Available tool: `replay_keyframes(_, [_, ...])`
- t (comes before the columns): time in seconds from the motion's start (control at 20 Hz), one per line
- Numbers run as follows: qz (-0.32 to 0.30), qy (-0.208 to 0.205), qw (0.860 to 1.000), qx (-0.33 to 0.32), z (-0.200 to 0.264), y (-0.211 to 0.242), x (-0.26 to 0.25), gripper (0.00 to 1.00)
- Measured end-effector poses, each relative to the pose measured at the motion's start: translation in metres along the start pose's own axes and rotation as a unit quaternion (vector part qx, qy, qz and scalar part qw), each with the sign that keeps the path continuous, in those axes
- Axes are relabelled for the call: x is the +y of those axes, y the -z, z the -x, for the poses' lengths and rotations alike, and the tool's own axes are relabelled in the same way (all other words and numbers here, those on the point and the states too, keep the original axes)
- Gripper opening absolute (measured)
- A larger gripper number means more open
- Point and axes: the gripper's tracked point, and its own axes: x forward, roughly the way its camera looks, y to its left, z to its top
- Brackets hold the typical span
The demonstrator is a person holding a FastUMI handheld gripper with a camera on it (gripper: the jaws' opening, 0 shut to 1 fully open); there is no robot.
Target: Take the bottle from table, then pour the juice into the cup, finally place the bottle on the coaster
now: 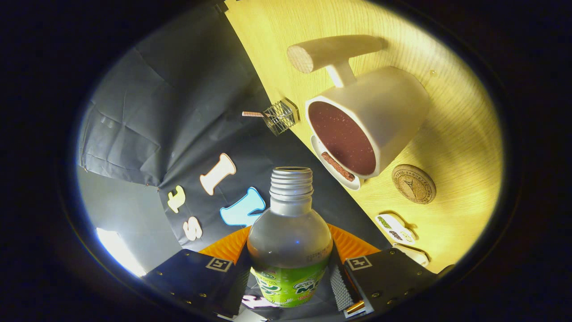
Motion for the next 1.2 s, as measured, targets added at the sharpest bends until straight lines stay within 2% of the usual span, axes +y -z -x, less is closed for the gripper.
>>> replay_keyframes(0.4, [0.034,0.01,0.999,0.013,-0.005,0.003,-0.015,0.77])
replay_keyframes(0.75, [0.136,0.019,0.99,0.034,0.004,0.0,-0.019,0.77])
replay_keyframes(0.9, [0.214,0.031,0.975,0.046,0.005,0.002,-0.027,0.77])
replay_keyframes(1.2, [0.334,0.017,0.941,0.056,0.001,0.003,-0.014,0.77])
